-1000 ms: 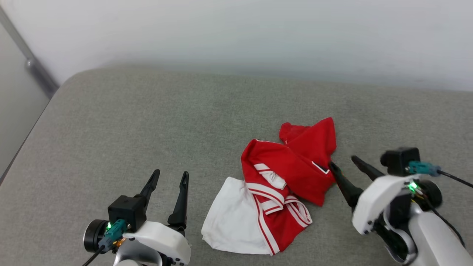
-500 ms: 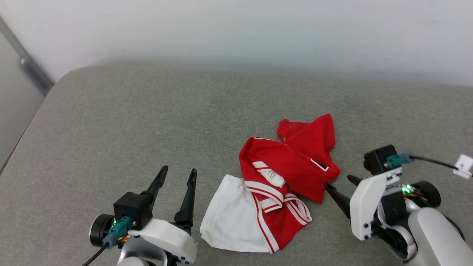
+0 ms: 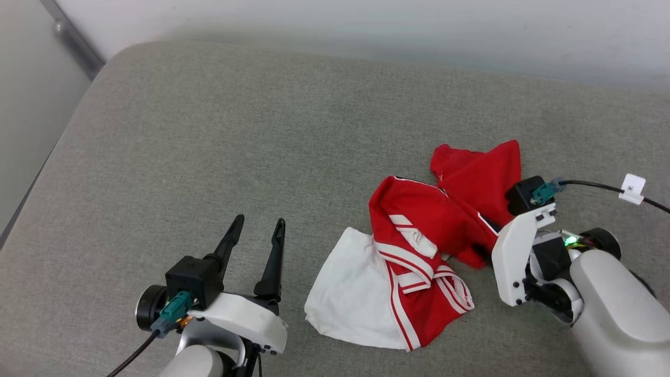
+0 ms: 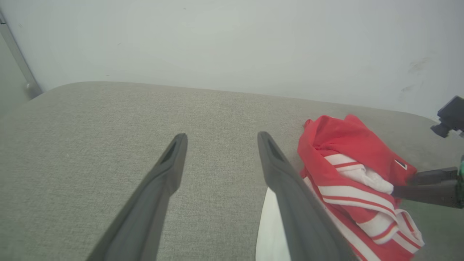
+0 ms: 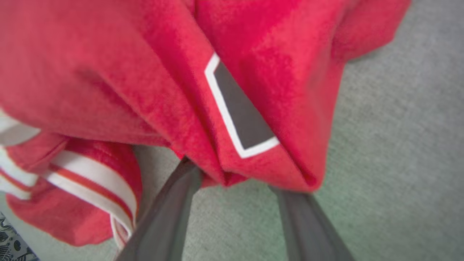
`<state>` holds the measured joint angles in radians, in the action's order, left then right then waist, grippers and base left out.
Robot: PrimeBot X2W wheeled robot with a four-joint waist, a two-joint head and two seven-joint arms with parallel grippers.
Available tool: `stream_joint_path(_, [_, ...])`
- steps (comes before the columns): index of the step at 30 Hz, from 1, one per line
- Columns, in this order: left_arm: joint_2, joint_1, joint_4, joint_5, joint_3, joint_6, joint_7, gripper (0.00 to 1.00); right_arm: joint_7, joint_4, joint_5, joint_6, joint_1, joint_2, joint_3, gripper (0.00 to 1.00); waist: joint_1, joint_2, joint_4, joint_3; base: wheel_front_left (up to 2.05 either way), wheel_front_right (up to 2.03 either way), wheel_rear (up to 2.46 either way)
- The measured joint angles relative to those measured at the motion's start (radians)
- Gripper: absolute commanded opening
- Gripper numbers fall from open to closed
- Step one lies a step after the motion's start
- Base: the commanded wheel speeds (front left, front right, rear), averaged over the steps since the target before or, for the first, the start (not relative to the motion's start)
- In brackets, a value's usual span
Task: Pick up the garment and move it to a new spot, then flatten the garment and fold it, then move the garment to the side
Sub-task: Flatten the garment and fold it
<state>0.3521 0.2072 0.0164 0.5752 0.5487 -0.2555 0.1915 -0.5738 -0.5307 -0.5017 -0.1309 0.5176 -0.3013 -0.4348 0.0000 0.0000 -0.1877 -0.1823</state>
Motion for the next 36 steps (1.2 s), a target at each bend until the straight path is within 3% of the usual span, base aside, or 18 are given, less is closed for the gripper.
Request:
stream_joint_path(13, [-0.021, 0.029, 0.021, 0.0, 0.024, 0.024, 0.015, 1.0, 0.016, 0.01, -0.006, 0.0, 0.243, -0.065, 0.033, 0.0, 0.0, 0.0, -0.042, -0.021, 0.0, 0.0, 0.0])
stream_joint_path(18, [-0.048, 0.07, 0.033, -0.008, 0.04, 0.044, 0.023, 1.0, 0.025, -0.032, -0.004, 0.0, 0.359, -0.039, 0.013, 0.0, 0.0, 0.0, -0.074, -0.071, 0.0, 0.0, 0.0])
stream_joint_path(24, [-0.076, 0.099, 0.061, -0.008, 0.052, 0.062, 0.036, 1.0, 0.109, -0.154, -0.006, 0.0, 0.407, 0.009, -0.072, 0.0, 0.0001, 0.0, -0.114, -0.127, 0.0, 0.0, 0.0])
stream_joint_path(25, [-0.078, 0.103, 0.066, -0.008, 0.051, 0.063, 0.039, 1.0, 0.131, -0.176, -0.016, 0.0, 0.405, 0.016, -0.086, 0.07, 0.0001, 0.0, -0.119, -0.132, 0.0, 0.0, 0.0])
stream_joint_path(26, [-0.079, 0.105, 0.071, -0.008, 0.05, 0.063, 0.041, 1.0, 0.146, -0.198, -0.023, 0.0, 0.405, 0.021, -0.105, 0.29, 0.0001, 0.0, -0.122, -0.136, 0.0, 0.0, 0.0])
stream_joint_path(27, [-0.08, 0.105, 0.077, -0.008, 0.049, 0.064, 0.042, 1.0, 0.161, -0.217, -0.029, 0.0, 0.402, 0.024, -0.126, 0.44, 0.0001, 0.0, -0.123, -0.137, 0.0, 0.0, 0.0])
stream_joint_path(28, [-0.081, 0.105, 0.083, -0.008, 0.049, 0.064, 0.043, 1.0, 0.181, -0.237, -0.047, 0.0, 0.395, 0.03, -0.139, 0.78, 0.0001, 0.0, -0.123, -0.135, 0.0, 0.0, 0.0])
stream_joint_path(29, [-0.081, 0.106, 0.086, -0.008, 0.049, 0.067, 0.045, 1.0, 0.197, -0.255, -0.062, 0.0, 0.388, 0.033, -0.156, 0.94, 0.0001, 0.0, -0.121, -0.133, 0.0, 0.0, 0.0])
stream_joint_path(30, [-0.081, 0.107, 0.088, -0.008, 0.049, 0.068, 0.045, 1.0, 0.22, -0.268, -0.071, 0.0, 0.382, 0.034, -0.173, 1.0, 0.0, 0.0, -0.118, -0.131, 0.0, 0.0, 0.0])
stream_joint_path(36, [-0.075, 0.109, 0.107, -0.008, 0.043, 0.069, 0.049, 1.0, 0.42, -0.29, -0.15, 0.0, 0.393, 0.037, -0.189, 1.0, 0.0, 0.0, -0.101, -0.098, 0.0, 0.0, 0.0])
